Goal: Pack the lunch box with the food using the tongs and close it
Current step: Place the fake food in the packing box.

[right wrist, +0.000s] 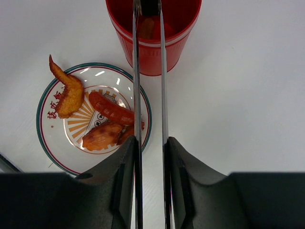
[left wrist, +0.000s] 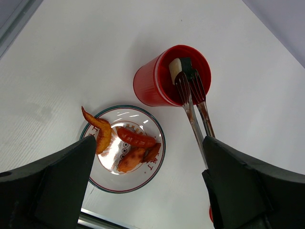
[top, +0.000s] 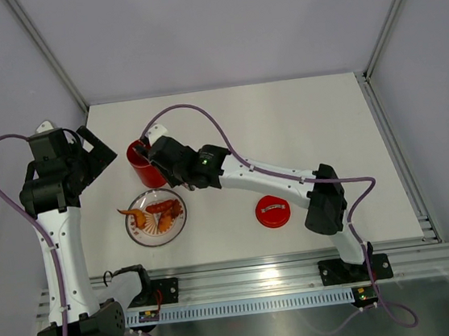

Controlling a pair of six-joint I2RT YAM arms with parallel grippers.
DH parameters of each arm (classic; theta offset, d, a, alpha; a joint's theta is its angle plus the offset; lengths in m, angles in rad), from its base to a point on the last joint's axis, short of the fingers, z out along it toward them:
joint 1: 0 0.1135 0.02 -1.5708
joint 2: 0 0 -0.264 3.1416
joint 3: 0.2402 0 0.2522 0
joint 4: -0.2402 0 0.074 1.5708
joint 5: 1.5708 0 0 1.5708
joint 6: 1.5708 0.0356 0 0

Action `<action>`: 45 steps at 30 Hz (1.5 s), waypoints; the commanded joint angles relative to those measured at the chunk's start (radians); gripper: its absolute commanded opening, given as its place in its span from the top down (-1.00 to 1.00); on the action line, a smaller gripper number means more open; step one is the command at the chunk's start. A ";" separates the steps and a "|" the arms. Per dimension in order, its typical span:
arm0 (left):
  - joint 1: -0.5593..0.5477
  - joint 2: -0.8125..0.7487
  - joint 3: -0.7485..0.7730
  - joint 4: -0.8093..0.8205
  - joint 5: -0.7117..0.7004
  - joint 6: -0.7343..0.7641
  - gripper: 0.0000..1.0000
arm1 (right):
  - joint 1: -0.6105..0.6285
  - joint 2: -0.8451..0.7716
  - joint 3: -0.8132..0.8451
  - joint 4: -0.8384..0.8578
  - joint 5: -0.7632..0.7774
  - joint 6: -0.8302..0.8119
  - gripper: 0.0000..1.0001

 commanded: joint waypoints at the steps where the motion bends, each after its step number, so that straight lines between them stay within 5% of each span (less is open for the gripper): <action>1: 0.006 -0.013 0.010 0.019 0.012 0.017 -0.98 | -0.013 -0.002 0.053 0.023 -0.016 0.007 0.55; 12: 0.010 -0.015 0.005 0.020 0.016 0.016 -0.98 | -0.011 -0.028 0.058 0.024 -0.004 0.002 0.17; 30: 0.008 -0.016 0.010 0.014 0.016 0.016 -0.98 | -0.013 -0.022 0.135 0.000 0.020 -0.023 0.04; 38: 0.006 -0.016 0.014 0.013 0.013 0.017 -0.98 | -0.011 -0.160 0.012 0.038 0.005 -0.001 0.63; 45: 0.008 -0.013 0.013 0.017 0.016 0.016 -0.98 | 0.004 -0.364 -0.232 0.066 0.020 0.074 0.64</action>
